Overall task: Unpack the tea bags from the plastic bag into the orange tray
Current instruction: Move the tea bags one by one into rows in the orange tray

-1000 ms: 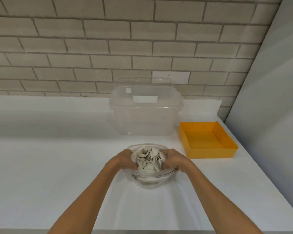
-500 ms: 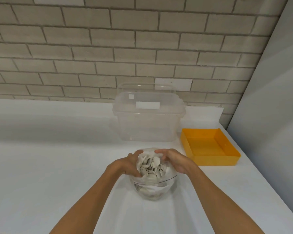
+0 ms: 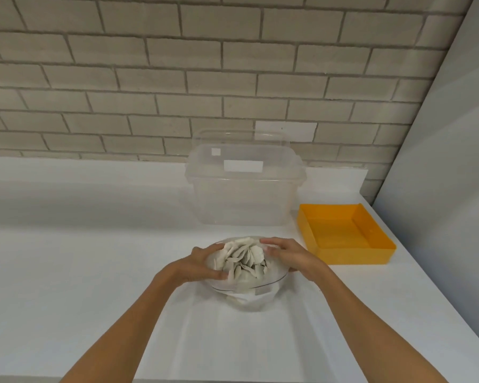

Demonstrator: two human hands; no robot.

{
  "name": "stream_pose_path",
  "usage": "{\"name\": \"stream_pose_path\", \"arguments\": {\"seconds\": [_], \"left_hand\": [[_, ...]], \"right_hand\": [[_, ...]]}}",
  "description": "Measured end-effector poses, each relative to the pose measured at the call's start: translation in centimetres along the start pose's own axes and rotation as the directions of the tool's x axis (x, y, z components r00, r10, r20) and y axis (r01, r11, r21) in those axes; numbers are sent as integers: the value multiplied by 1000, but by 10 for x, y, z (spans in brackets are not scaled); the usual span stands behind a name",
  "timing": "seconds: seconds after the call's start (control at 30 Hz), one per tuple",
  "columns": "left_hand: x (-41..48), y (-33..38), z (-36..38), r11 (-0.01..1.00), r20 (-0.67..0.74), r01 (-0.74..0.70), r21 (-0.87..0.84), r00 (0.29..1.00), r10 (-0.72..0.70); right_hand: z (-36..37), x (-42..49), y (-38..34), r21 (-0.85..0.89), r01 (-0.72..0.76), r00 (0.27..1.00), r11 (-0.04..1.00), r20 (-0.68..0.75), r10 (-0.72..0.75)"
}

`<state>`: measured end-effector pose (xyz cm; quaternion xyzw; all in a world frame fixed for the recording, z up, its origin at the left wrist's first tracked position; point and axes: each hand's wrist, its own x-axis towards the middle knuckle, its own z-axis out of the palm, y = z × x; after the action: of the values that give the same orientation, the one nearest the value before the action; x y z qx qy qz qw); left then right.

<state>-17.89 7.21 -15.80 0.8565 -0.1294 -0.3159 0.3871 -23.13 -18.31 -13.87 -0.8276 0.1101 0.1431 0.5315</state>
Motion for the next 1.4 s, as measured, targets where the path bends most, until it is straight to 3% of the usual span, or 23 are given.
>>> {"name": "stream_pose_path", "arguments": {"seconds": [0.17, 0.37, 0.67, 0.73, 0.8, 0.9, 1.0, 1.23, 1.4], "left_hand": [[0, -11, 10, 997, 111, -81, 12, 991, 79], [7, -9, 20, 972, 16, -59, 226, 998, 56], [0, 0, 14, 994, -17, -39, 99, 999, 41], [-1, 2, 11, 996, -17, -33, 83, 999, 34], [-2, 6, 10, 998, -20, -17, 57, 1000, 18], [-2, 13, 13, 1000, -51, -6, 14, 999, 7], [-2, 17, 15, 1000, -83, -11, -23, 996, 9], [-18, 21, 7, 998, -166, -64, 1, 984, 63], [-32, 30, 1, 976, -283, -193, 103, 935, 215]], "right_hand": [[3, -3, 21, -174, 22, 970, 984, 242, 21], [11, 8, 31, -321, 57, 977, 945, 213, 14], [10, 1, 16, -410, 110, 993, 906, -2, -122], [15, -16, -1, -500, 143, 962, 854, -132, -238], [29, -36, -21, -575, 239, 902, 782, -168, -399], [56, -52, -30, -578, 360, 891, 732, -20, -454], [72, -47, -20, -606, 354, 916, 713, 69, -396], [61, -33, -22, -430, 305, 903, 850, -154, -402], [51, -26, -28, -423, 307, 899, 852, -167, -406]]}}
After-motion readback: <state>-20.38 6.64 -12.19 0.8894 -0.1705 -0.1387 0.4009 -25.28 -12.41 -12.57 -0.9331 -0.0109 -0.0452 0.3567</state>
